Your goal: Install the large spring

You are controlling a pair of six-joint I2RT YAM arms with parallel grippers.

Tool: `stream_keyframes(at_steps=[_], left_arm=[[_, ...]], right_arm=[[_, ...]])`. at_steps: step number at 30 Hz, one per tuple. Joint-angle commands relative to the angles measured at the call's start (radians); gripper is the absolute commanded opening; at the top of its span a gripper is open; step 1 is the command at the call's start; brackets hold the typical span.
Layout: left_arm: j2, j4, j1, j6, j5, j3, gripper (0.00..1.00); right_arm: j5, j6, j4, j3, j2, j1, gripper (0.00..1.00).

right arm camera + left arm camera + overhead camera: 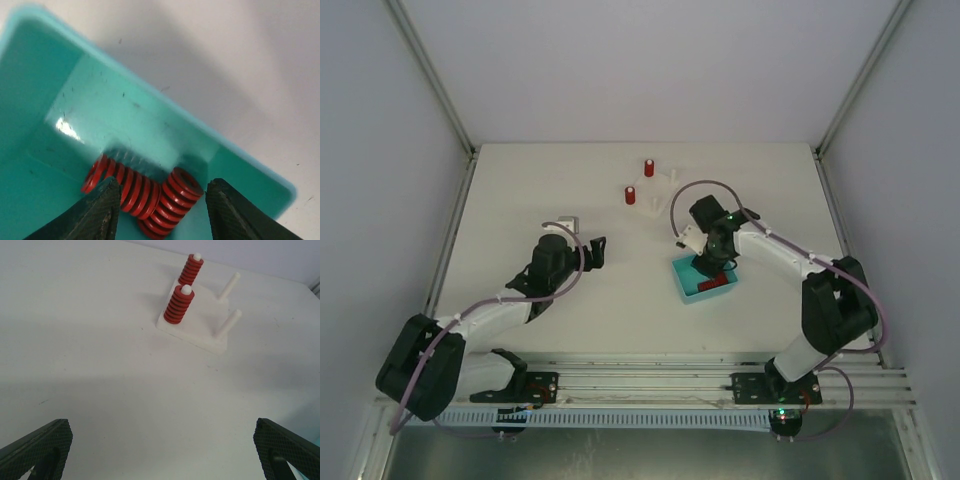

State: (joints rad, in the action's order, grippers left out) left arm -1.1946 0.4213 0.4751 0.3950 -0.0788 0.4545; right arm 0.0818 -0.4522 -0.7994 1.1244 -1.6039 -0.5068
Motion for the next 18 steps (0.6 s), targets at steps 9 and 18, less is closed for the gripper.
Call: stream_keyframes(at_steps=[9,18], left_arm=[[-0.005,0.152,-0.002,-0.161,0.172,-0.051,0.99],[0.104,0.278,-0.003,-0.256,0.137,-0.193,0.99]], right_arm=[[0.039,0.346,0.191,-0.029,0.179,0.004,0.52],[0.022,0.594,0.210,-0.096,0.244,-0.015,0.52]])
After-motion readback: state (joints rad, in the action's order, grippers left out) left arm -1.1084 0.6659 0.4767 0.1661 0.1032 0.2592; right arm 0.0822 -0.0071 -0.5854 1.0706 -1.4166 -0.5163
